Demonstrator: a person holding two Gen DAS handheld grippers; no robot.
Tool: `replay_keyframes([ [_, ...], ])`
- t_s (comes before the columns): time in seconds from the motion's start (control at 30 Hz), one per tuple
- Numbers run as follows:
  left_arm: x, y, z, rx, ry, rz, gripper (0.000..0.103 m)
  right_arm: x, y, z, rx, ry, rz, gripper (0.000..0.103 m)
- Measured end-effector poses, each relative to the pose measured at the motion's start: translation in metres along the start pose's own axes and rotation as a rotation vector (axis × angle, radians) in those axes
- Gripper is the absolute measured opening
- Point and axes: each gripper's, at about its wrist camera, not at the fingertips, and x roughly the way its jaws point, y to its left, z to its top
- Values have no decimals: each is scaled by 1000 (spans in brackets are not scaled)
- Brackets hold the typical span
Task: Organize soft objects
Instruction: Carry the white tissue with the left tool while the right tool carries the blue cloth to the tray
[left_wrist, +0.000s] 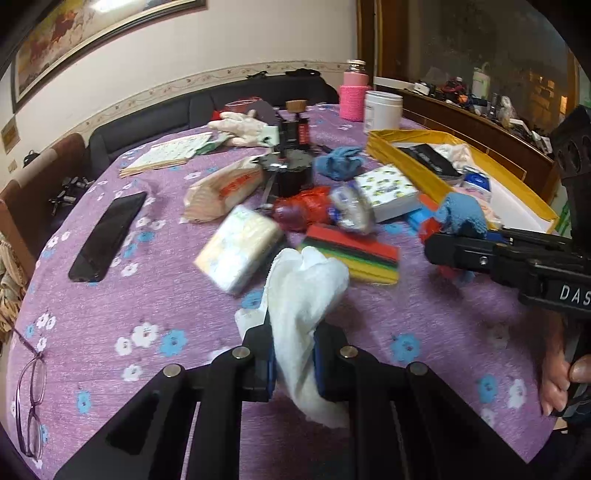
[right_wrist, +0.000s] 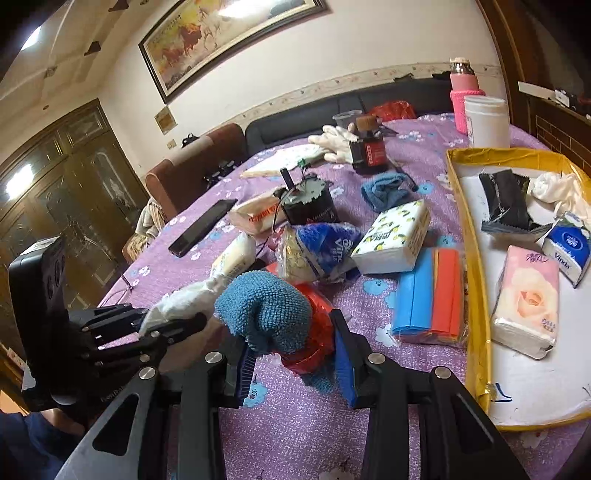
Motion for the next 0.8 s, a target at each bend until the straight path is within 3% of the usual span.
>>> replay_keyframes([
  [0.33, 0, -46, 24, 93, -1, -39, 14, -42, -38, 6, 85, -89, -22, 41],
  [0.8, 14, -144, 73, 206, -33, -219, 15, -104, -117, 1, 257, -210, -240, 41],
])
